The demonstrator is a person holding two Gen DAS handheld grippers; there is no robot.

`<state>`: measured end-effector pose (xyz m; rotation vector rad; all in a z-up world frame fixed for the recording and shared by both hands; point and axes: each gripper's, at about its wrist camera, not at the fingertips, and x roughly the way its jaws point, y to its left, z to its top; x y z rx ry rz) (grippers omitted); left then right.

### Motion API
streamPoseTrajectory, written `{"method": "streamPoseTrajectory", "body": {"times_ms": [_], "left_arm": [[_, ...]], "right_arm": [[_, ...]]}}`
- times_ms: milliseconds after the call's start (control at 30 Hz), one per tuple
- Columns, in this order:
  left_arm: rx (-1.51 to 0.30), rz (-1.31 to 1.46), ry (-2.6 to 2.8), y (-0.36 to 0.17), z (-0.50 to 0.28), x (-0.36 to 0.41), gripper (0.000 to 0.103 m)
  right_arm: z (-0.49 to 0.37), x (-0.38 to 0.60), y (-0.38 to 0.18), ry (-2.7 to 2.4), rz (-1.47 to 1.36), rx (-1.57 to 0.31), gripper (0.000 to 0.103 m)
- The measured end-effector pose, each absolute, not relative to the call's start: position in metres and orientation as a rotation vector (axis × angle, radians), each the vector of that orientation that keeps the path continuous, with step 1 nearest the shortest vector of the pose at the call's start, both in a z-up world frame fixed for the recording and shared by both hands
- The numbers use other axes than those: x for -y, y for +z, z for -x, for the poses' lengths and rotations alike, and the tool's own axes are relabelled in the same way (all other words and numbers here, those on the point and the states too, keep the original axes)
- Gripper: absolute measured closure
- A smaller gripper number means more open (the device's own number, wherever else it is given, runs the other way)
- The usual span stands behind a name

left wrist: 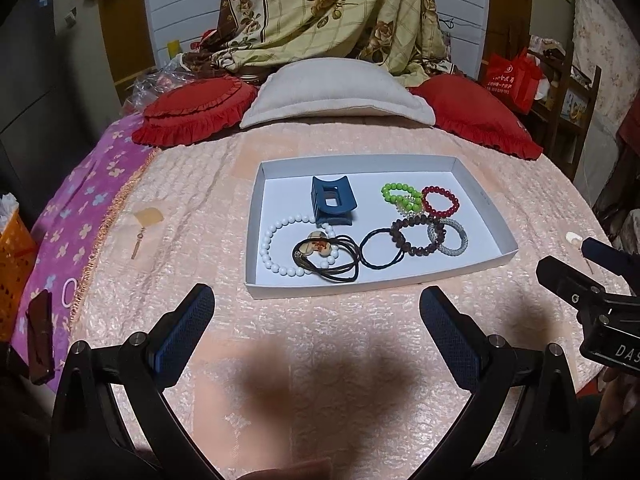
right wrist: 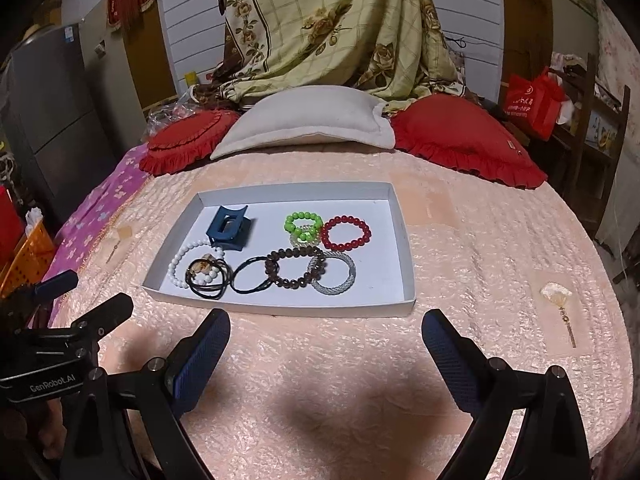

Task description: Organize jewelry

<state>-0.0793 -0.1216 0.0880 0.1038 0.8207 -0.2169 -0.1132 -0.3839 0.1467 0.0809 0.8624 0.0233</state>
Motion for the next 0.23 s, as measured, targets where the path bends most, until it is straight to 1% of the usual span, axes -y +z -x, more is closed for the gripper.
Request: {"method": "streamPoseTrajectory", "body": {"times_ms": [233], "left_arm": [[-0.811, -0.063, -0.228, 0.0955, 0.0835, 0.1187, 0.001]], "right_arm": [[0.121, 0.3801, 0.1558, 0.019, -0.066, -0.849, 0.008]]}}
